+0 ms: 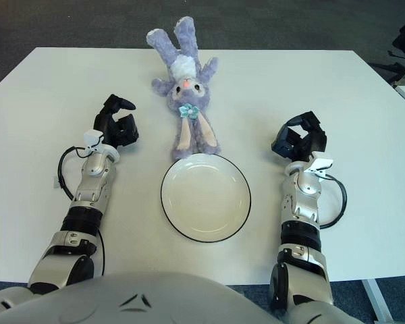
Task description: Put the doll into the plate.
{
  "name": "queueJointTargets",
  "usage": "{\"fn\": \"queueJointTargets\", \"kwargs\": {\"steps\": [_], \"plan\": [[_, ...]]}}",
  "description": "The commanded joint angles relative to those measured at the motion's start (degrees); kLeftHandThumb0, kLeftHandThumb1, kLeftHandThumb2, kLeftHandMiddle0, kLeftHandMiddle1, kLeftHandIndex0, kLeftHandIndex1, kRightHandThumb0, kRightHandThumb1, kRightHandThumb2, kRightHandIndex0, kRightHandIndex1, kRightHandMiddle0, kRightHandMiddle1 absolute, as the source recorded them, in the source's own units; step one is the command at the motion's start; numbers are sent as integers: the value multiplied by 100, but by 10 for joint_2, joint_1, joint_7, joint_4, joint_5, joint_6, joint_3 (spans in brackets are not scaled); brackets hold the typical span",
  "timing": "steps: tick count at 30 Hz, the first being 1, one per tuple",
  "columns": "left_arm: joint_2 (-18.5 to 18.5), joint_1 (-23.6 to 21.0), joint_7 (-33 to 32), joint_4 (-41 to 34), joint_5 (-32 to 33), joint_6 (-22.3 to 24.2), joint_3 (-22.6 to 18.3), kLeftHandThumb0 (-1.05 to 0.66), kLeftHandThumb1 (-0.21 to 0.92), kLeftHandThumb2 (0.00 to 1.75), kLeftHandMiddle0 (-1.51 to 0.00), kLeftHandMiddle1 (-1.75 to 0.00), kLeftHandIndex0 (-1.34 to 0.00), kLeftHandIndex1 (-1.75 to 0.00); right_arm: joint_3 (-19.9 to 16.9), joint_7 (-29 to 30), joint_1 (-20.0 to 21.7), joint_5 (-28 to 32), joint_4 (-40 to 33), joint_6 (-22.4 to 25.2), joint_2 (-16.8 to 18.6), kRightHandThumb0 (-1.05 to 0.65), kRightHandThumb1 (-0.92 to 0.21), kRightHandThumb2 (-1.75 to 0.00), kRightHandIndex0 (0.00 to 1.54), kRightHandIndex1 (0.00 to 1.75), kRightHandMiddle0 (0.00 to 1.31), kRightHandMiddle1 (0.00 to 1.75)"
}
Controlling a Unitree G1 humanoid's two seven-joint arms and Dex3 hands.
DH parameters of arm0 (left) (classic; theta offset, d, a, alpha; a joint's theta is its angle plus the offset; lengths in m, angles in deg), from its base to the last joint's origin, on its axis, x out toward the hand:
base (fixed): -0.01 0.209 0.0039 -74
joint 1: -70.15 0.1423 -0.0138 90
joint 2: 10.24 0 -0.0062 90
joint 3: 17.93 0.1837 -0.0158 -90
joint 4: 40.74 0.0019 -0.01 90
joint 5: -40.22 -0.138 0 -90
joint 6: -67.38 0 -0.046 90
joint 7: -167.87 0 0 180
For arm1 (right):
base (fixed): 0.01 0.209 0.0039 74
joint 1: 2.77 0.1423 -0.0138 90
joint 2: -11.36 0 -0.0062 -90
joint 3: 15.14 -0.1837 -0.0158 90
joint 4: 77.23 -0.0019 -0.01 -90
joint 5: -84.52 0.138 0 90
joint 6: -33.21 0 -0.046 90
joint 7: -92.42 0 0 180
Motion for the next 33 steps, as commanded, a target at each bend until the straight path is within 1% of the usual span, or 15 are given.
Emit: {"fn": "queueJointTargets", "kwargs": {"steps": [1,20,26,33], "plan": [[2,44,3,23,4,2,-3,-43,48,111,-115,-175,-48,-175,0,-2,-28,7,22,3,18,-49,-30,-133,118,175,62,175],[3,43,4,23,5,1,-4,-43,48,111,-114,-175,-48,-175,-1,-7,-28,11,21,8,18,-49,-30,-134,118,175,63,175],[2,43,6,24,6,2,-4,-43,49,111,-114,-175,-48,-175,1,-6,-29,14,17,15,18,-49,-30,-134,118,175,63,175],[2,44,2,24,1,0,-4,-43,49,111,-114,-175,-48,-175,8,-24,-36,21,3,21,21,-48,-32,-131,115,175,61,175]]}}
